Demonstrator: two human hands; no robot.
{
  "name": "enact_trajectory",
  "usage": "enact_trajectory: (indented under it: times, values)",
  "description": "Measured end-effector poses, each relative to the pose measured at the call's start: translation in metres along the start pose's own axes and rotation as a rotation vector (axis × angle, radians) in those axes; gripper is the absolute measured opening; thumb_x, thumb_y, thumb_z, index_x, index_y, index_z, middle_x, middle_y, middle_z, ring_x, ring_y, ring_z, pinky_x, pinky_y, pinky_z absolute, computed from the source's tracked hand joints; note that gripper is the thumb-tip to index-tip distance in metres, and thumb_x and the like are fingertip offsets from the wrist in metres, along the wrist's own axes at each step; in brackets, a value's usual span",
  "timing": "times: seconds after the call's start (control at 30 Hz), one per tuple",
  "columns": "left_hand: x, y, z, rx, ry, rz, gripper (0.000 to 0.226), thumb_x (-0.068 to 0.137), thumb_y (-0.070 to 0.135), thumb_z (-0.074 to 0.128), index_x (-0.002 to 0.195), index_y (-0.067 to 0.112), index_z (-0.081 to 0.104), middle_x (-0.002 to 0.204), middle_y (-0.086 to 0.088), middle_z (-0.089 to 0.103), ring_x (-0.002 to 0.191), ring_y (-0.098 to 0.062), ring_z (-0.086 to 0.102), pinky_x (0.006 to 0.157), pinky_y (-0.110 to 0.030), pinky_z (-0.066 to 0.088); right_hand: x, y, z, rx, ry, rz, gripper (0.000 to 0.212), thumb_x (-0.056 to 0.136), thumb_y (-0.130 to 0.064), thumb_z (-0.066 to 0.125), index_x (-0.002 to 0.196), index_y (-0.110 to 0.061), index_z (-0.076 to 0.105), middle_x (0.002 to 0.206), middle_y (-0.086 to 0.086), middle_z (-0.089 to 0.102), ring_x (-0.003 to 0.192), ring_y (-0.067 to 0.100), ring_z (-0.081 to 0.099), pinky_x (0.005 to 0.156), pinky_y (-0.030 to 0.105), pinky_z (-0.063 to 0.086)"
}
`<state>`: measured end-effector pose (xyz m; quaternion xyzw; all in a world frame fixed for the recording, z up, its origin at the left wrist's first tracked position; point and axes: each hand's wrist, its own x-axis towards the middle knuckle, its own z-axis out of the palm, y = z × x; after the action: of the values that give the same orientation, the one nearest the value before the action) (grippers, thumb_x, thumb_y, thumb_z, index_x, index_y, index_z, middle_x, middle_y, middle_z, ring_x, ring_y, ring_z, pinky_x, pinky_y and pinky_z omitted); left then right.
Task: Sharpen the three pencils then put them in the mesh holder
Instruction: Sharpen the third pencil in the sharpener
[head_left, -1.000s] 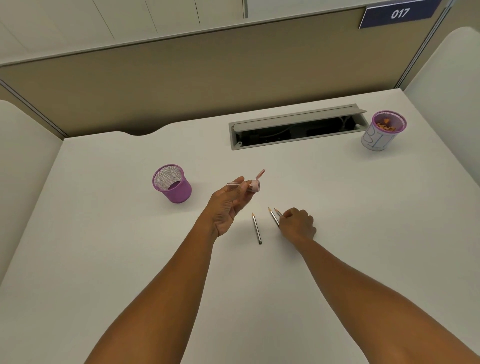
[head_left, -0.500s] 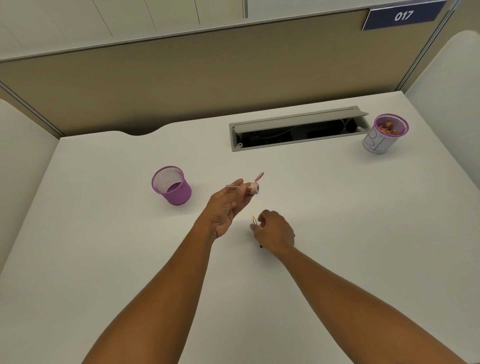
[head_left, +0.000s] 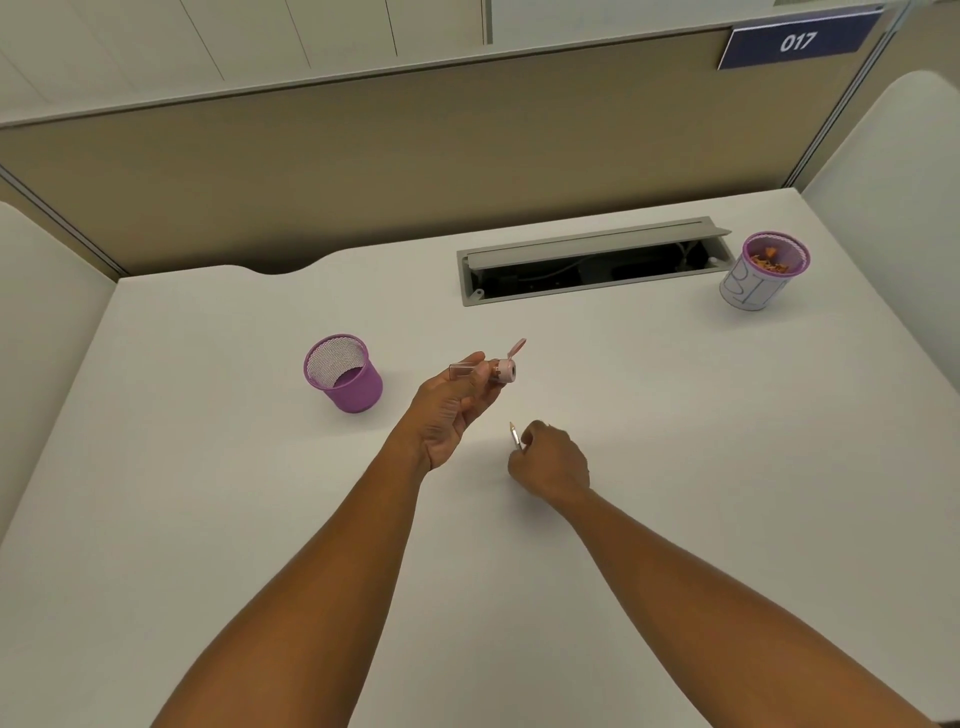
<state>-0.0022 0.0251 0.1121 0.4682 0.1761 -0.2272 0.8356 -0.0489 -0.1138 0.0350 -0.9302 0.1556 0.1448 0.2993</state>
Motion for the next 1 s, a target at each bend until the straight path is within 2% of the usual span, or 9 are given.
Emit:
enact_trajectory:
  times: [0.1, 0.2, 0.33, 0.5, 0.6, 0.7, 0.77, 0.9, 1.0]
  values:
    - [-0.002, 0.003, 0.003, 0.001, -0.019, 0.014, 0.04, 0.091, 0.007, 0.065, 0.128, 0.003, 0.053, 0.122, -0.013, 0.067, 0.108, -0.025, 0.068, 0.094, -0.029, 0.055, 0.006, -0.001, -0.017, 0.094, 0.041, -0.022, 0.025, 0.08, -0.021, 0.051, 0.102, -0.015, 0.062, 0.103, 0.003, 0.061, 0.091, 0.024, 0.06, 0.074, 0.029, 0.045]
    - [-0.003, 0.005, 0.007, 0.011, -0.016, 0.027, 0.037, 0.092, 0.007, 0.065, 0.127, 0.002, 0.054, 0.121, -0.011, 0.067, 0.105, -0.024, 0.07, 0.093, -0.029, 0.056, 0.012, 0.001, -0.042, 0.206, 0.067, -0.051, 0.028, 0.085, -0.016, 0.047, 0.107, -0.013, 0.063, 0.11, 0.006, 0.058, 0.096, 0.022, 0.058, 0.078, 0.029, 0.043]
    - [-0.003, 0.009, 0.012, 0.043, -0.007, 0.048, 0.02, 0.091, 0.008, 0.066, 0.111, 0.008, 0.062, 0.135, -0.013, 0.06, 0.114, -0.028, 0.066, 0.102, -0.035, 0.051, 0.015, 0.002, -0.081, 0.346, 0.114, -0.11, 0.027, 0.09, -0.007, 0.044, 0.108, -0.011, 0.064, 0.113, 0.004, 0.053, 0.083, 0.009, 0.051, 0.063, 0.008, 0.035]
    - [-0.002, 0.014, 0.017, 0.062, 0.013, 0.058, 0.016, 0.09, 0.008, 0.067, 0.106, 0.009, 0.065, 0.138, -0.014, 0.057, 0.117, -0.03, 0.064, 0.107, -0.039, 0.047, 0.01, -0.001, -0.112, 0.405, 0.155, -0.223, 0.021, 0.091, -0.005, 0.049, 0.104, -0.011, 0.064, 0.109, 0.0, 0.052, 0.08, 0.002, 0.05, 0.063, 0.009, 0.036]
    - [-0.003, 0.015, 0.02, 0.073, 0.013, 0.064, 0.021, 0.09, 0.009, 0.067, 0.111, 0.009, 0.063, 0.13, -0.013, 0.063, 0.111, -0.028, 0.068, 0.104, -0.036, 0.049, 0.007, -0.005, -0.123, 0.392, 0.168, -0.309, 0.019, 0.093, -0.005, 0.052, 0.106, -0.008, 0.064, 0.106, 0.0, 0.053, 0.077, 0.001, 0.049, 0.062, 0.007, 0.038]
    - [-0.007, 0.016, 0.026, 0.079, 0.005, 0.072, 0.029, 0.09, 0.008, 0.066, 0.119, 0.008, 0.061, 0.112, -0.012, 0.072, 0.101, -0.026, 0.071, 0.098, -0.033, 0.054, 0.003, -0.012, -0.128, 0.346, 0.178, -0.401, 0.017, 0.093, -0.006, 0.053, 0.104, -0.008, 0.065, 0.103, -0.001, 0.051, 0.077, 0.003, 0.05, 0.064, 0.007, 0.037]
    - [-0.009, 0.018, 0.031, 0.079, -0.002, 0.074, 0.026, 0.09, 0.009, 0.066, 0.116, 0.01, 0.062, 0.107, -0.012, 0.074, 0.098, -0.027, 0.072, 0.096, -0.033, 0.053, 0.001, -0.015, -0.13, 0.308, 0.196, -0.46, 0.016, 0.092, -0.006, 0.055, 0.104, -0.008, 0.065, 0.101, -0.001, 0.05, 0.079, 0.007, 0.05, 0.066, 0.007, 0.036]
    - [-0.011, 0.021, 0.035, 0.075, -0.007, 0.086, 0.022, 0.09, 0.009, 0.066, 0.111, 0.011, 0.063, 0.112, -0.014, 0.072, 0.099, -0.028, 0.071, 0.097, -0.034, 0.053, -0.001, -0.016, -0.134, 0.221, 0.234, -0.53, 0.017, 0.093, -0.012, 0.057, 0.107, -0.011, 0.066, 0.101, -0.003, 0.049, 0.088, 0.01, 0.052, 0.073, 0.008, 0.038]
    - [-0.012, 0.022, 0.037, 0.075, -0.02, 0.082, 0.026, 0.09, 0.008, 0.067, 0.116, 0.011, 0.063, 0.11, -0.013, 0.073, 0.1, -0.028, 0.071, 0.098, -0.035, 0.052, -0.003, -0.018, -0.137, 0.173, 0.252, -0.559, 0.019, 0.093, -0.016, 0.058, 0.11, -0.014, 0.066, 0.101, -0.005, 0.049, 0.091, 0.011, 0.052, 0.077, 0.017, 0.043]
